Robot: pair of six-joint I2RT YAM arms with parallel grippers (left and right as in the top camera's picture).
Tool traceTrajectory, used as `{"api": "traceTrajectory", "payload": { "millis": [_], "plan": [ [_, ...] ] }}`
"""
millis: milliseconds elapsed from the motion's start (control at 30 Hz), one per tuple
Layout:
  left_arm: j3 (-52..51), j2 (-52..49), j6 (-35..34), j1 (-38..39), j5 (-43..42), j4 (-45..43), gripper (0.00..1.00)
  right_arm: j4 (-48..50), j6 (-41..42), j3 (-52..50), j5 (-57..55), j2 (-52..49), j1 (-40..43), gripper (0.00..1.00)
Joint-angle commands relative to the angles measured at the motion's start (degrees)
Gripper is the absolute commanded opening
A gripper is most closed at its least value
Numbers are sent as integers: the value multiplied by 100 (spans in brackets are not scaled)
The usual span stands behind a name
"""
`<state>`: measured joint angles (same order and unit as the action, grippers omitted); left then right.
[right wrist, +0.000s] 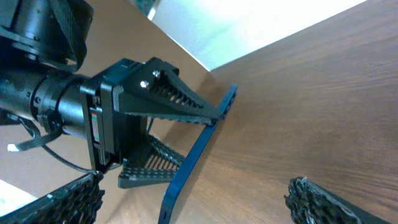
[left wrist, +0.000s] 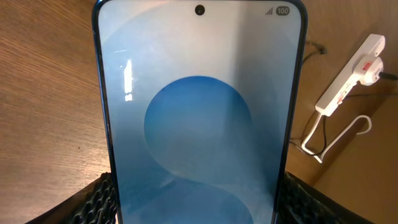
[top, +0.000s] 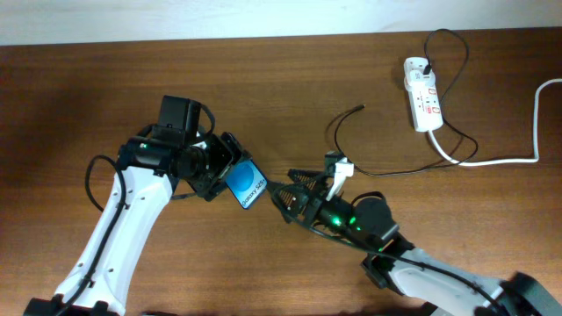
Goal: Plug charger to phone and switch on socket
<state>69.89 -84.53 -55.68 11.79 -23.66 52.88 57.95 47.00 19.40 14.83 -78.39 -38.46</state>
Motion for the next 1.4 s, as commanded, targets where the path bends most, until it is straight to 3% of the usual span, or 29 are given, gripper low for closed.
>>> {"api": "traceTrajectory", "payload": {
  "millis": [0, 467, 767, 1067, 1367],
  "plan": [
    [31, 76, -162, 22, -48, -105, 40, 195, 175, 35, -264, -269, -251, 98],
    [31, 76, -310, 22, -46, -188, 40, -76, 164, 481, -1147, -485, -699, 97],
    [31, 76, -350, 22, -48, -186, 41, -190, 153, 791, -1456, -800, -942, 82],
    [31, 76, -389, 22, -50, -184, 42, -308, 151, 1270, -1554, -1174, -1115, 77],
    [31, 76, -389, 22, -48, -181, 44, -719, 153, 1432, -1554, -1215, -1115, 59]
  ]
}}
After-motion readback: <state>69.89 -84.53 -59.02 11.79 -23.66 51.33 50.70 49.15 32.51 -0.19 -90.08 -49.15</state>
